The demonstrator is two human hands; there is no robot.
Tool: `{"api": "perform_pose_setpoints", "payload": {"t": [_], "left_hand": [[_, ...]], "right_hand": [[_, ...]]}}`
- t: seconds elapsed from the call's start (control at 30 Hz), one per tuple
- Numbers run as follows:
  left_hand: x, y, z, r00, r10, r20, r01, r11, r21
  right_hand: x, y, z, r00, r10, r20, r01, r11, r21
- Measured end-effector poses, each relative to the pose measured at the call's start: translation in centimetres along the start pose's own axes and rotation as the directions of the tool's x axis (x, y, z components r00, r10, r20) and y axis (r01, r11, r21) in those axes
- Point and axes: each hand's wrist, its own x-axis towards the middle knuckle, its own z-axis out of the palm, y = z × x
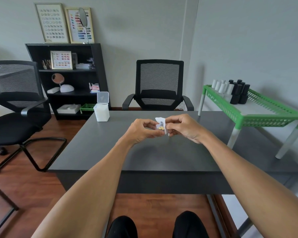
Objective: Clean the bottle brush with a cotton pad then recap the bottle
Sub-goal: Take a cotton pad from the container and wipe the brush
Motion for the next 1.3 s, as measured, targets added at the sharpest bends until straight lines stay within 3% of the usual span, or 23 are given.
{"api": "perform_pose_setpoints", "payload": {"t": [0.33, 0.57, 0.77, 0.87, 1.13, 1.3], "left_hand": [[-0.1, -0.1, 0.0, 1.000, 0.006, -0.018, -0.004, 0.996, 0.092], [0.2, -0.4, 0.2, 0.997, 0.035, -0.069, -0.019, 0.977, 0.215], [-0.3, -0.4, -0.6, 0.997, -0.041, 0.065, 0.036, 0.997, 0.068], [-0.5, -0.4, -0.7, 0.994, -0.056, 0.093, 0.048, 0.995, 0.086], [0.4, -0.5, 0.6, 0.996, 0.003, -0.085, 0.015, 0.977, 0.213], [-0.1, -0.4, -0.4, 0.999, -0.028, 0.032, 0.024, 0.993, 0.116]], "right_hand": [[0.5, -0.1, 0.3, 0.997, -0.060, -0.039, 0.051, 0.979, -0.195], [0.6, -1.1, 1.4, 0.984, -0.130, -0.123, 0.066, 0.902, -0.427], [0.3, -2.7, 1.0, 0.993, -0.119, 0.001, 0.101, 0.844, -0.527], [0.3, -3.1, 0.8, 0.995, -0.089, 0.053, 0.103, 0.846, -0.522], [1.4, -2.1, 2.3, 0.969, -0.054, -0.243, -0.072, 0.874, -0.480], [0.9, -2.7, 1.3, 0.993, -0.109, -0.047, 0.065, 0.829, -0.555]]}}
